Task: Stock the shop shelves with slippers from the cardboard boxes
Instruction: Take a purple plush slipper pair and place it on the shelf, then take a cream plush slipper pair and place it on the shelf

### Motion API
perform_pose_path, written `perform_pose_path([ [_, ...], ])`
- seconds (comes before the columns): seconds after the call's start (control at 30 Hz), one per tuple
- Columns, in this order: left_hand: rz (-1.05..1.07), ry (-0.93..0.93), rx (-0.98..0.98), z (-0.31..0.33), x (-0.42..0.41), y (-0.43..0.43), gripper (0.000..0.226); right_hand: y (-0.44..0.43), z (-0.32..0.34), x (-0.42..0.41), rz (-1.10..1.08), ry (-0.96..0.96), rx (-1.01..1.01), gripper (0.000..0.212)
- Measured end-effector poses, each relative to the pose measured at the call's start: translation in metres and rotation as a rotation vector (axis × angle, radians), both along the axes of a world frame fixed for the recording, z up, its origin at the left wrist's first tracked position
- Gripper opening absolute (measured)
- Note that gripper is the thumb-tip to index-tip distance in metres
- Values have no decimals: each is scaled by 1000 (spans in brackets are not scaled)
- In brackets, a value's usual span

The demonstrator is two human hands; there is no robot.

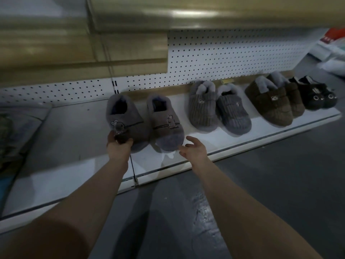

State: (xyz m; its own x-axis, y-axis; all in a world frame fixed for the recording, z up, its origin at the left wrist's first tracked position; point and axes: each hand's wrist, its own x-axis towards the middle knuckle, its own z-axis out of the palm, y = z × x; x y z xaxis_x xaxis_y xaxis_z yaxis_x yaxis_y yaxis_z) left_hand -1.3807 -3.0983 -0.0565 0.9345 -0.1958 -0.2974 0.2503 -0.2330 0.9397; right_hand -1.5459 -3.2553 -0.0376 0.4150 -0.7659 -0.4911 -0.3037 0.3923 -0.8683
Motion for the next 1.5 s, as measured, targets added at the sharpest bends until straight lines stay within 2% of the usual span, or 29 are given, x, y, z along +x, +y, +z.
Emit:
perform_pose_path([
  [0.17, -44, 82, 25, 37, -40, 3, 32, 6, 48, -24, 48, -11, 39, 39],
  [0.3, -156, 216, 81, 86, -84, 8, 43, 19, 103, -53, 70, 29, 109, 39],
  [0.47, -343, 260, 124, 166, -133, 11, 28, 37, 183, -97, 65, 55, 151, 37],
  [0.7, -561, 145, 299, 325, -196, 13, 25, 60, 321, -159, 6, 126, 183, 36],
  [0.8, -687, 87, 310, 395, -220, 12, 27, 70, 384, -183, -11, 131, 171, 42],
  [0.97, -889, 22, 270, 493, -251, 17, 31, 95, 481, -221, -84, 113, 141, 40],
  [1.2, -1095, -75, 152, 583, -285, 23, 31, 122, 576, -278, -214, 90, 21, 35],
  [1.4, -1220, -188, 128, 626, -324, 4, 31, 125, 627, -335, -313, 87, -99, 35],
  [1.5, -1254, -186, 93, 642, -351, -12, 28, 118, 642, -367, -333, 92, -144, 31],
])
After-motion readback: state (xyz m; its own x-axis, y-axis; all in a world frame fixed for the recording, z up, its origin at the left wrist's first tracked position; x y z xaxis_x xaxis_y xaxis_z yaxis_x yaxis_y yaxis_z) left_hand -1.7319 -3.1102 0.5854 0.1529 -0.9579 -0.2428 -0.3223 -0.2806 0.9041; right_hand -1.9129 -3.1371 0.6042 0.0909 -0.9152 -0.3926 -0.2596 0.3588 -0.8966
